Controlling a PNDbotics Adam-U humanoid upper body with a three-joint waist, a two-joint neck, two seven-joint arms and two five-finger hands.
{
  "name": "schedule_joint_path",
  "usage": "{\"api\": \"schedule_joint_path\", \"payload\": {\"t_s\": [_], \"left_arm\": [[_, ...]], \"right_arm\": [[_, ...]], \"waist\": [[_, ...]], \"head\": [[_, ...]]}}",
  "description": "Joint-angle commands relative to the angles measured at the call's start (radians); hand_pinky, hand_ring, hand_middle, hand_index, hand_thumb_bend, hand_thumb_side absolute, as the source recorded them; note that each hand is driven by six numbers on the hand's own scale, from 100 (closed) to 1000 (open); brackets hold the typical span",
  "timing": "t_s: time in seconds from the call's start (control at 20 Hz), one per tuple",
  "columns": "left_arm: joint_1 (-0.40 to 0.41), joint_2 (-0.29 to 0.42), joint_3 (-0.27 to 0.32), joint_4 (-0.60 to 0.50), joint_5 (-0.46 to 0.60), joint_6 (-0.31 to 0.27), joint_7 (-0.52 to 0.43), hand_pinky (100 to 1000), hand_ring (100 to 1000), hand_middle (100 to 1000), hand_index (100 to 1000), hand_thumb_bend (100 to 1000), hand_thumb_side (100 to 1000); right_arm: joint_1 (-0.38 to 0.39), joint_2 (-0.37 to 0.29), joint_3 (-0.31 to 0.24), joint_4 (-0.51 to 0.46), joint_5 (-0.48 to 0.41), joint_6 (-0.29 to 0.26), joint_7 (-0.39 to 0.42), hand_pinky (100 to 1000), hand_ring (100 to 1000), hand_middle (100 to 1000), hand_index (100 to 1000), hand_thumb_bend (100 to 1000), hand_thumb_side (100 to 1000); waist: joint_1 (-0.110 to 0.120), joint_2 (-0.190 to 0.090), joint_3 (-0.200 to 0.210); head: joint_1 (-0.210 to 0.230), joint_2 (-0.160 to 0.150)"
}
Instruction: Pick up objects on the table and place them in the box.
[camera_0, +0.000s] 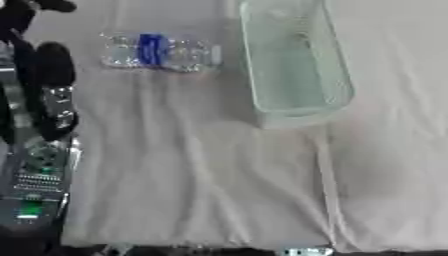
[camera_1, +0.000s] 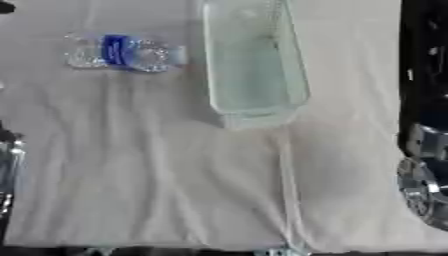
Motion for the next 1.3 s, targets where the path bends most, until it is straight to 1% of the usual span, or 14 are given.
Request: {"api": "schedule_joint_path", "payload": {"t_s": [0.05,0.4,0.45,0.5,0.6,0.7,0.75,0.8,0.85,0.9,0.95,1.05,1.1,1.3], "left_arm": [[-0.003,0.026,0.0,-0.01,0.003,0.002,-0.004,519,687,1000,910,336,1000],[0.002,0.046,0.002,-0.005,-0.008,0.012,-0.008,504,679,1000,912,380,1000],[0.006,0.065,0.005,-0.001,-0.013,0.015,-0.014,490,676,1000,916,398,965],[0.011,0.089,0.009,0.003,-0.016,0.022,-0.02,492,677,1000,915,394,972],[0.022,0.148,0.013,0.016,-0.011,0.04,-0.04,463,668,1000,931,451,880],[0.027,0.219,0.016,0.031,0.013,0.065,-0.076,469,672,1000,943,466,860],[0.03,0.254,0.018,0.04,0.026,0.079,-0.101,488,684,1000,967,502,820],[0.029,0.287,0.022,0.05,0.041,0.093,-0.129,486,682,1000,964,492,830],[0.028,0.318,0.029,0.06,0.05,0.107,-0.158,521,700,1000,972,558,775],[0.022,0.348,0.037,0.073,0.054,0.125,-0.19,518,698,1000,972,558,775],[0.015,0.374,0.045,0.087,0.055,0.142,-0.221,557,716,1000,963,605,746],[-0.008,0.416,0.055,0.111,0.042,0.173,-0.29,575,722,1000,960,633,730],[-0.02,0.431,0.057,0.12,0.035,0.183,-0.319,570,720,1000,960,626,734],[-0.078,0.481,0.048,0.149,0.009,0.193,-0.39,597,731,1000,960,669,716]], "right_arm": [[-0.022,-0.007,-0.003,-0.009,0.0,-0.018,-0.018,707,795,841,861,100,1000],[-0.02,-0.003,0.0,-0.008,0.0,-0.018,-0.015,706,795,840,860,100,1000],[-0.019,-0.003,0.001,-0.007,0.0,-0.018,-0.013,706,795,840,860,100,1000],[-0.018,-0.002,0.002,-0.006,-0.001,-0.018,-0.012,706,795,840,860,100,1000],[-0.014,-0.001,0.005,-0.005,-0.004,-0.018,-0.007,707,796,841,861,100,1000],[-0.009,0.002,0.006,-0.005,-0.008,-0.018,-0.001,707,796,841,861,100,1000],[-0.008,0.003,0.006,-0.005,-0.01,-0.018,0.002,707,796,841,861,100,1000],[-0.007,0.004,0.006,-0.006,-0.012,-0.018,0.005,707,796,841,861,100,1000],[-0.005,0.004,0.006,-0.005,-0.014,-0.018,0.007,708,796,842,861,100,1000],[-0.003,0.004,0.006,-0.004,-0.016,-0.018,0.01,708,796,842,861,100,1000],[-0.001,0.005,0.007,-0.003,-0.019,-0.018,0.014,708,797,842,861,100,1000],[0.001,0.007,0.008,-0.003,-0.027,-0.018,0.021,708,796,842,861,100,1000],[0.001,0.008,0.009,-0.004,-0.031,-0.018,0.025,708,796,842,861,100,1000],[-0.003,0.012,0.012,-0.004,-0.043,-0.018,0.037,707,796,842,860,100,1000]], "waist": [[-0.001,-0.027,-0.002],[0.002,-0.03,-0.002],[0.003,-0.031,-0.002],[0.005,-0.032,-0.003],[0.01,-0.035,-0.004],[0.016,-0.038,-0.006],[0.018,-0.039,-0.007],[0.019,-0.04,-0.008],[0.021,-0.042,-0.009],[0.022,-0.043,-0.011],[0.023,-0.044,-0.012],[0.025,-0.046,-0.015],[0.025,-0.046,-0.017],[0.026,-0.045,-0.025]], "head": [[0.005,-0.003],[0.009,-0.003],[0.008,-0.003],[0.008,-0.003],[0.006,-0.004],[0.006,-0.006],[0.005,-0.008],[0.005,-0.01],[0.004,-0.013],[0.003,-0.015],[0.003,-0.018],[0.003,-0.021],[0.003,-0.023],[0.003,-0.032]]}}
